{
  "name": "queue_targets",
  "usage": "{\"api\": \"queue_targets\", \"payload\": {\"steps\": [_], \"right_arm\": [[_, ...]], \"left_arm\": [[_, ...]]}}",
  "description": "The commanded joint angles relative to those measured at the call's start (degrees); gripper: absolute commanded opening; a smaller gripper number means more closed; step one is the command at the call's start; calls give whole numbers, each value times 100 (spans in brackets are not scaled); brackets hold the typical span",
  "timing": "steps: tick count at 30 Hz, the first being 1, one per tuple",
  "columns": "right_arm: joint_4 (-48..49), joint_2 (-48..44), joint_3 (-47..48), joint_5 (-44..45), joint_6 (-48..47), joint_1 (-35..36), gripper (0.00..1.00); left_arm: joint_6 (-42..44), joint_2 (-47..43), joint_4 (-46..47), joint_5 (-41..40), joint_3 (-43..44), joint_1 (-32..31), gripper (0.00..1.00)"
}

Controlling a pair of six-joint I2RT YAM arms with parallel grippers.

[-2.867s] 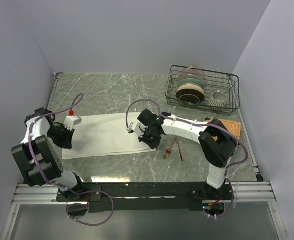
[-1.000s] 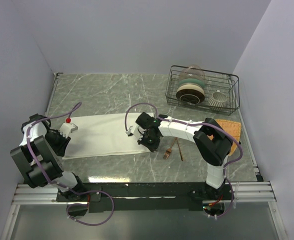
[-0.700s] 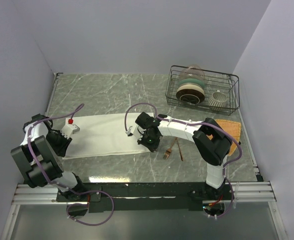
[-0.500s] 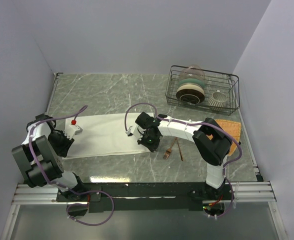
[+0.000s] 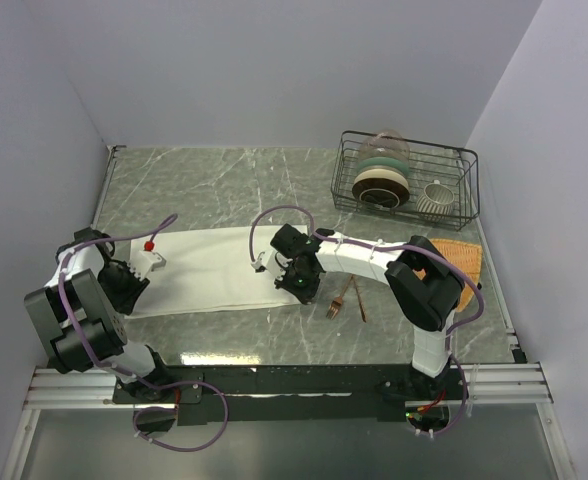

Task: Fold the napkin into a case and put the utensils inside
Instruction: Fold and flatten the napkin at the center of the board.

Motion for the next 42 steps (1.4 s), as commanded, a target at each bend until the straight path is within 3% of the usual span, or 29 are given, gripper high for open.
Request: {"api": "queue_targets", "payload": {"steps": [1,8,14,19,22,25,26,27,30,34,42], "right_arm": [[15,130,43,28,40,14,0],[-11,148,52,36,31,14,0],[-29,165,87,28,49,14,0],[-29,165,96,19,58,14,0],[-37,113,96,19,49,14,0],[-29,78,70,10,23,14,0],[-29,78,69,28,23,14,0],[-29,86,69,28,14,14,0],[-38,104,87,19,14,5,0],[-46,113,87,28,5,14,0],[-46,157,96,1,58,23,0]], "left_arm": [[175,10,40,-42,-17,-35,36],[167,54,180,-69,-88,-52,31],[237,11,172,-42,-97,-43,19],[228,-68,101,19,-44,-43,3],[211,-183,-83,169,79,-52,1],[254,-314,-180,204,115,-52,2],[316,-384,-163,213,80,-52,6],[360,-420,-128,213,44,-44,19],[492,-499,-49,213,-61,-61,32],[650,-429,40,99,-140,-79,39],[896,-271,145,-42,-211,-131,38]]}}
